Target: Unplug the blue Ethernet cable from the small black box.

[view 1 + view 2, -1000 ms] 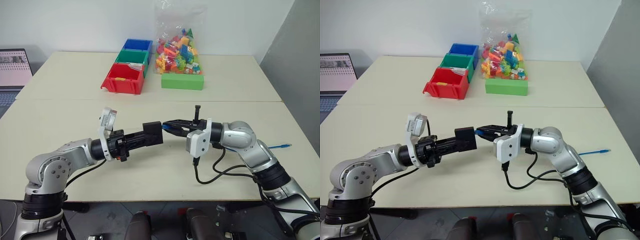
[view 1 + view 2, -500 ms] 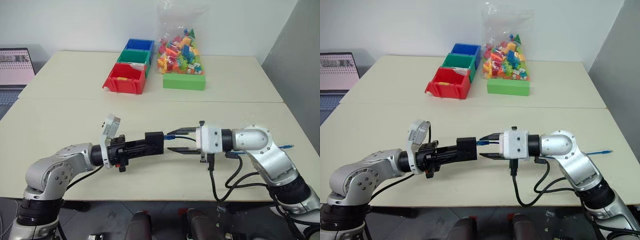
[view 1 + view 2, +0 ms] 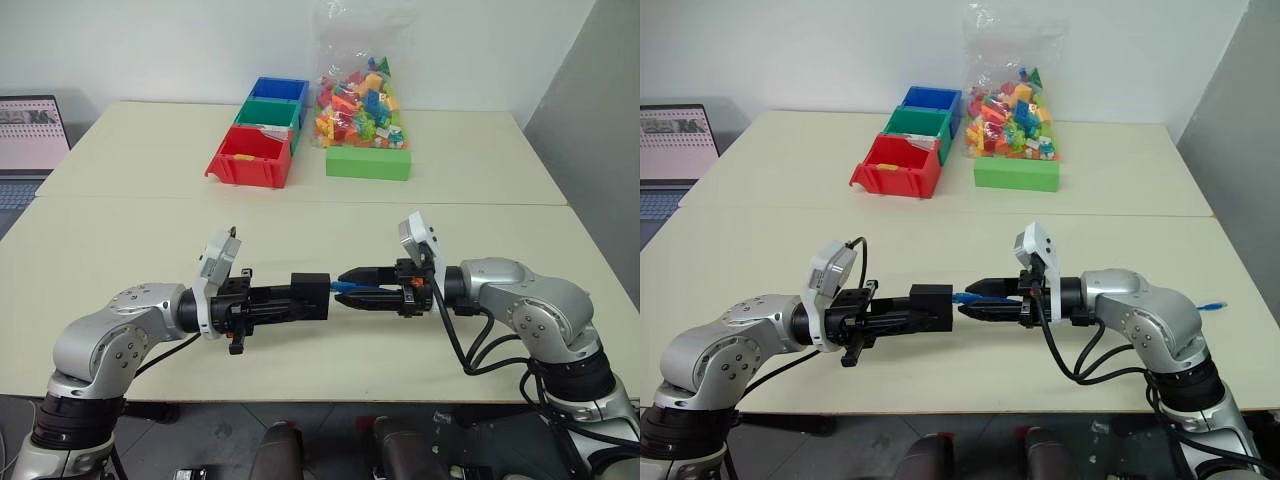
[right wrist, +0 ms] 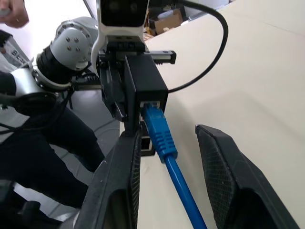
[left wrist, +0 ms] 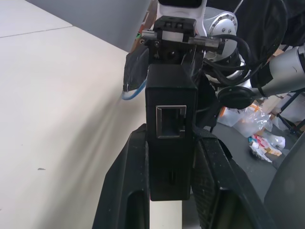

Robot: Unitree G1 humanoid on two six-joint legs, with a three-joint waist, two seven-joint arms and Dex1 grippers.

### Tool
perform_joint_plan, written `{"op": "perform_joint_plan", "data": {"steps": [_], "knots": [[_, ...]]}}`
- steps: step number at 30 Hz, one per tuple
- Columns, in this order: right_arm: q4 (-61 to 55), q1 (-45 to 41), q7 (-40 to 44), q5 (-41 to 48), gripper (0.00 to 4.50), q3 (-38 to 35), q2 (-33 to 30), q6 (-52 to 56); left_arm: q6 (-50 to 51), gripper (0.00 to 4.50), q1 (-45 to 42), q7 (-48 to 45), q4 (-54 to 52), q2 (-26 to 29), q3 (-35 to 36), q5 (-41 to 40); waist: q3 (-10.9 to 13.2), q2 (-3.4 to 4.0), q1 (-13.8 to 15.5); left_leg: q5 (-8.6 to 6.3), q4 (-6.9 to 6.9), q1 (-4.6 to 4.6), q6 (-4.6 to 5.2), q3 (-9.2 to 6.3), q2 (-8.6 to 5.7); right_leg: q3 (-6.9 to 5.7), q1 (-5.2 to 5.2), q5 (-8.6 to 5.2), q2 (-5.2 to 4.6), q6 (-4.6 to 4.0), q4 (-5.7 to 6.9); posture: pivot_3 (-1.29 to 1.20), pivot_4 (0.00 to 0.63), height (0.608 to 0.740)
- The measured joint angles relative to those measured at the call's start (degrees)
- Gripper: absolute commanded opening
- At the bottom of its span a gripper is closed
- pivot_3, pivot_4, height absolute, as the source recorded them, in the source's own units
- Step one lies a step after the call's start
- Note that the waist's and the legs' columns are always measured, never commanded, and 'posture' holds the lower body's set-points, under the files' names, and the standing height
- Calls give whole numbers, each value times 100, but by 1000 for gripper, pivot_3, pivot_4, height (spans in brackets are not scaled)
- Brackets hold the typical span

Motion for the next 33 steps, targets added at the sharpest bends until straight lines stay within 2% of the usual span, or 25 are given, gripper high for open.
{"op": "perform_joint_plan", "data": {"steps": [10,33], "knots": [[188,-2,26,418,1877,-151,50,306,-91,778,52,-152,129,49,0,90,0,0,-4,0,-1,0,1,1,0,-2,0,-1,1,1,-2,0,150,740],[232,-50,-32,339,1877,25,224,303,-103,778,135,-152,162,49,1,103,0,1,-10,0,-2,-1,0,1,0,-1,-2,-2,1,3,-4,0,150,740]]}}
